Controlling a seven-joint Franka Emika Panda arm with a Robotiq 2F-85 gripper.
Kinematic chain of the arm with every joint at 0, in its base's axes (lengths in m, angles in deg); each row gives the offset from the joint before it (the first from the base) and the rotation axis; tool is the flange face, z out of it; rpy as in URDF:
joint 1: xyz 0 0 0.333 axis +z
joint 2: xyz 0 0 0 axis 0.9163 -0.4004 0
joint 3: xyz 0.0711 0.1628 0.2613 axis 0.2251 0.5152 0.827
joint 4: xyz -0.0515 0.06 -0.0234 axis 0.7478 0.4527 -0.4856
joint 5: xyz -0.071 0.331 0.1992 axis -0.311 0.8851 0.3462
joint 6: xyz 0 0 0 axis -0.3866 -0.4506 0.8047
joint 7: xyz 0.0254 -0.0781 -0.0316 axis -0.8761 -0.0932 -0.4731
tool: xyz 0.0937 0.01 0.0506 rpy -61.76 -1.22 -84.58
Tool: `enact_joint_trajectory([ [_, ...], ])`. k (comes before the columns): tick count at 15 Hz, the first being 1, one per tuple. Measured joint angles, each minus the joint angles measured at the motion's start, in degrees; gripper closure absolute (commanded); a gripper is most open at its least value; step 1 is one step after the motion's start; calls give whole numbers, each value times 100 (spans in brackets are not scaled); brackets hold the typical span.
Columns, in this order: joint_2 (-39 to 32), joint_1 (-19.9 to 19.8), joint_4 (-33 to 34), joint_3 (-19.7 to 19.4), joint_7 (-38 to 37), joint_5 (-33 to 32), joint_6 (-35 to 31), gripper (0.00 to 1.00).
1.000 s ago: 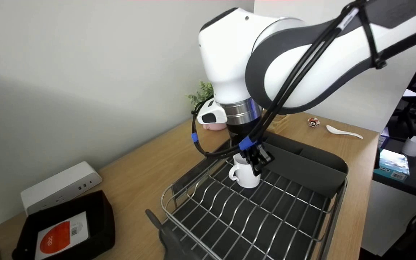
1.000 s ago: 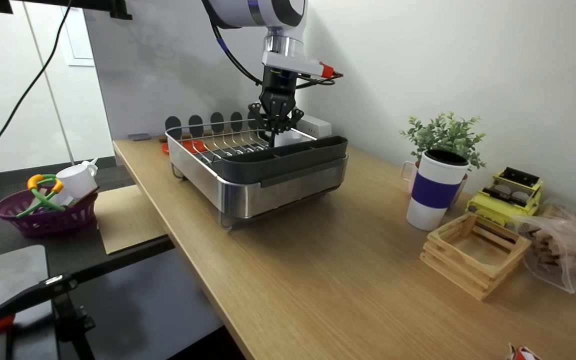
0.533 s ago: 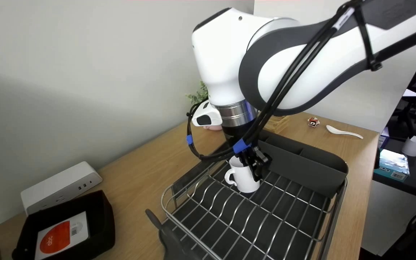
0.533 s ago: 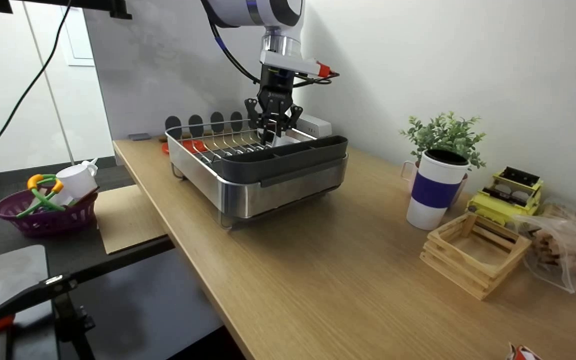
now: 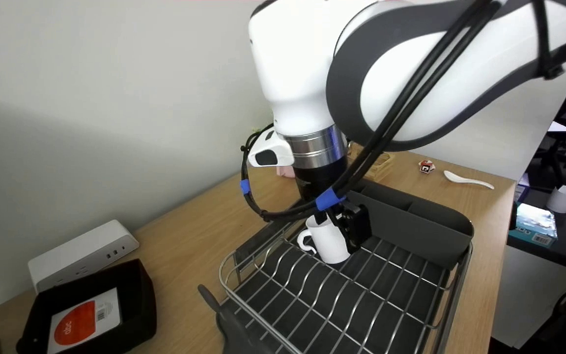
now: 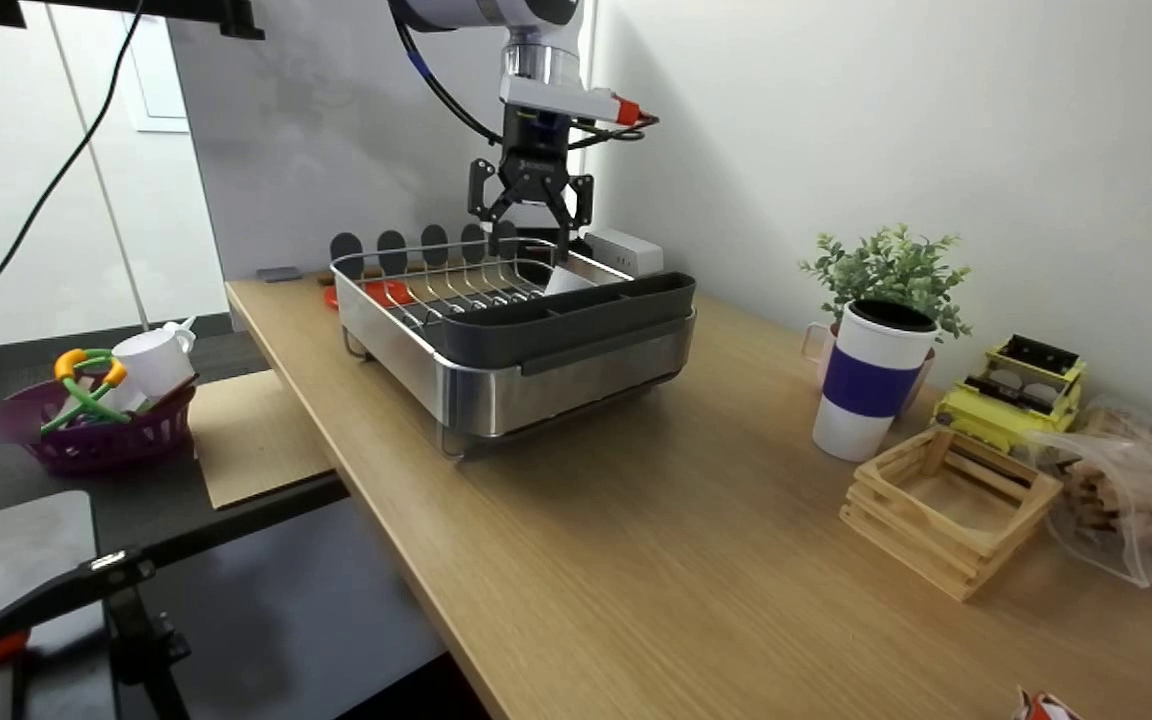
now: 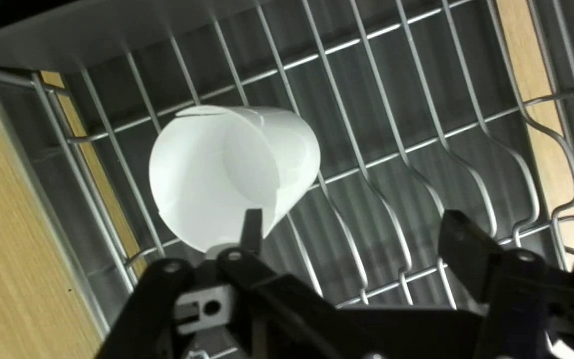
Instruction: Put the mug into the plate dryer
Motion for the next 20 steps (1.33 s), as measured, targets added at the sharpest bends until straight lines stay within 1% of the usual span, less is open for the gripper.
enact_joint_trajectory([
  [8, 519, 343, -333, 55, -487, -248, -12, 0],
  [14, 900, 422, -675, 220, -684, -255, -11, 0],
  [20, 939, 421, -741, 222, -686, -255, -11, 0],
])
